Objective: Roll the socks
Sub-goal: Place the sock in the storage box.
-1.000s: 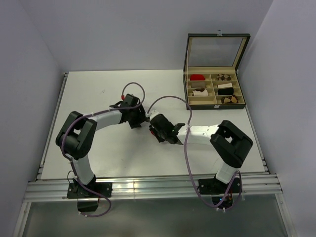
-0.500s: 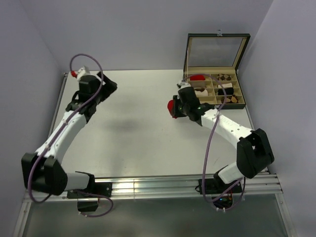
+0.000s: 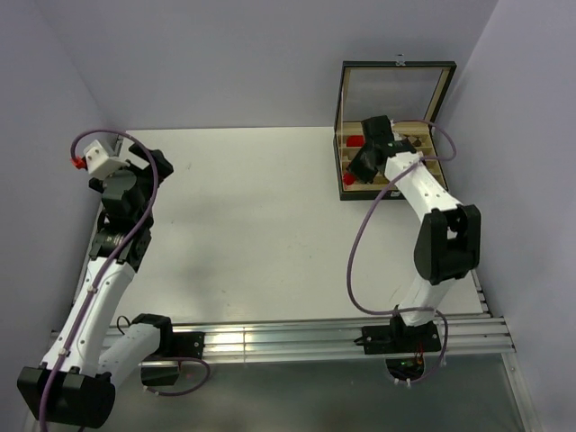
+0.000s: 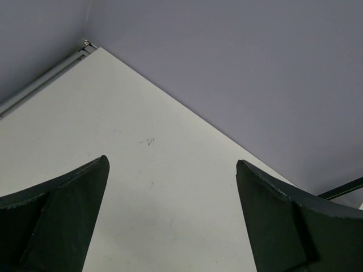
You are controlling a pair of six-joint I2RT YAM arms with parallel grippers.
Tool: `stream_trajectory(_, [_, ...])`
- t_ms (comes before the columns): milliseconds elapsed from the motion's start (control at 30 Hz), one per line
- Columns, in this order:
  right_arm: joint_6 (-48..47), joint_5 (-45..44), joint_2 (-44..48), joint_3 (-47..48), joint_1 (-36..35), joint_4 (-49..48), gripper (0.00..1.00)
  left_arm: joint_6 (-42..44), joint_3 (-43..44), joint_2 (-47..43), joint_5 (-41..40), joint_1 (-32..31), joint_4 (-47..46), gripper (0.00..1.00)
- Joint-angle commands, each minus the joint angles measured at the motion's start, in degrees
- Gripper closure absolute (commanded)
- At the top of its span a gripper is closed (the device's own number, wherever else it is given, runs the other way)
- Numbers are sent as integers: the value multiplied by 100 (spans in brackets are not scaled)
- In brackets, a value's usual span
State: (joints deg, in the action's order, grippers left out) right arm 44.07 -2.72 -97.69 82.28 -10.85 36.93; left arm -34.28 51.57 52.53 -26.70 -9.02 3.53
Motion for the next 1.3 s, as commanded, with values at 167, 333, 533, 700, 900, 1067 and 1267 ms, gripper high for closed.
stream_trajectory(167, [1226, 246, -962, 1158, 338, 1044, 100, 781, -139, -252, -765, -135, -573, 1])
stream_trajectory(333, [1700, 359, -1076, 1088, 399, 1088, 100, 1081, -226, -340, -1057, -408, -713, 1])
stream_trajectory(533, [1999, 369, -1471, 1238, 663, 1141, 100, 1204, -305, -437, -1346, -592, -783, 0])
stream_trajectory(700, [2123, 369, -1779, 1255, 856, 948, 100, 1319, -358, -490, -1417, -654, -845, 1])
stream_trajectory(900, [2342, 71, -1894, 1255, 1041, 799, 100, 1319, -385, -490, -1347, -689, -880, 1])
stream_trajectory(1067, [2597, -272, -1973, 1422, 1217, 868, 100, 1319, -420, -481, -1312, -707, -898, 0])
stream_trajectory(1267, [2869, -405, -2316, 1695, 1200, 992, 95, 1345, -437, -481, -1320, -707, -915, 0])
